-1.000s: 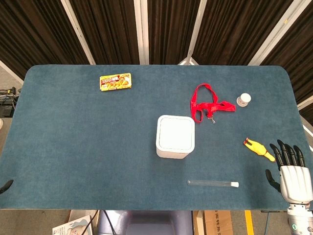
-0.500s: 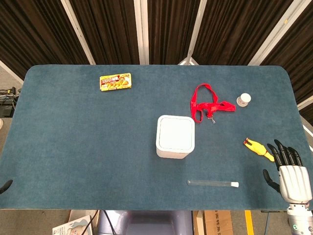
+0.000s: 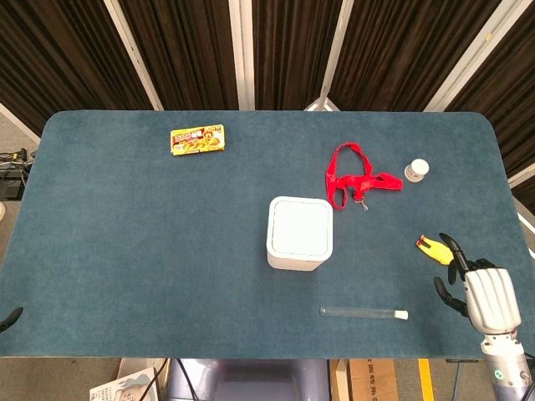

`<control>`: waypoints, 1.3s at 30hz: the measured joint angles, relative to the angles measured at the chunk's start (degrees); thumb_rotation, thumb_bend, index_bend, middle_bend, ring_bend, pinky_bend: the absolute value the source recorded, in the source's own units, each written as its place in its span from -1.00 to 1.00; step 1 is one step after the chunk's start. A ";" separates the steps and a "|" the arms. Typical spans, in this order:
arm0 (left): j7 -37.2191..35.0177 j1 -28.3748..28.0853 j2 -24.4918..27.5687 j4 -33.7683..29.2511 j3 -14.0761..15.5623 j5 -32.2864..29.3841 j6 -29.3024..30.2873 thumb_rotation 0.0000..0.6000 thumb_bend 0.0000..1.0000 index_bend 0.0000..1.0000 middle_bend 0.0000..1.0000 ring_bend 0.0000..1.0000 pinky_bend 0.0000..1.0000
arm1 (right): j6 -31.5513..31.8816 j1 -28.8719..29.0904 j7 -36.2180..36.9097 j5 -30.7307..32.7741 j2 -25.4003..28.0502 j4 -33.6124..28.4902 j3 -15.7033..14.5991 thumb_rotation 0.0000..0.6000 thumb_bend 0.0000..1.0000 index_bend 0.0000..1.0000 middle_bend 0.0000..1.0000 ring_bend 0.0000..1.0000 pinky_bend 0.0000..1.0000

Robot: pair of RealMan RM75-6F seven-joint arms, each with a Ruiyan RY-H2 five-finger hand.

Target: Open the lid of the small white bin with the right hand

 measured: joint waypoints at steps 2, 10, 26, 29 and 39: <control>-0.07 0.06 -0.03 0.00 -0.07 -0.06 0.17 1.00 -0.91 -0.85 -1.00 -1.00 -1.00 | -1.26 1.33 -0.62 -0.35 0.67 -1.13 0.43 1.00 -0.05 -0.69 0.65 0.70 0.41; -0.52 0.11 -0.05 0.07 -0.40 -0.64 0.18 1.00 -0.91 -0.85 -1.00 -1.00 -1.00 | -9.05 6.29 -4.34 -0.86 3.65 -7.43 1.26 1.00 0.36 -0.69 0.70 0.74 0.48; 0.05 0.03 -0.17 -0.28 -0.59 -1.32 -0.24 1.00 -0.91 -0.85 -1.00 -1.00 -1.00 | -25.40 16.61 -8.69 2.46 8.69 -16.46 1.71 1.00 0.38 -0.69 0.70 0.74 0.48; 0.06 0.02 -0.19 -0.28 -0.65 -1.47 -0.30 1.00 -0.91 -0.85 -1.00 -1.00 -1.00 | -25.87 17.12 -8.93 2.67 8.67 -16.87 1.64 1.00 0.37 -0.69 0.70 0.74 0.48; 0.23 -0.02 -0.22 -0.36 -0.72 -1.65 -0.42 1.00 -0.91 -0.85 -1.00 -1.00 -1.00 | -27.60 18.89 -11.74 2.78 8.32 -18.70 1.09 1.00 0.37 -0.69 0.70 0.74 0.48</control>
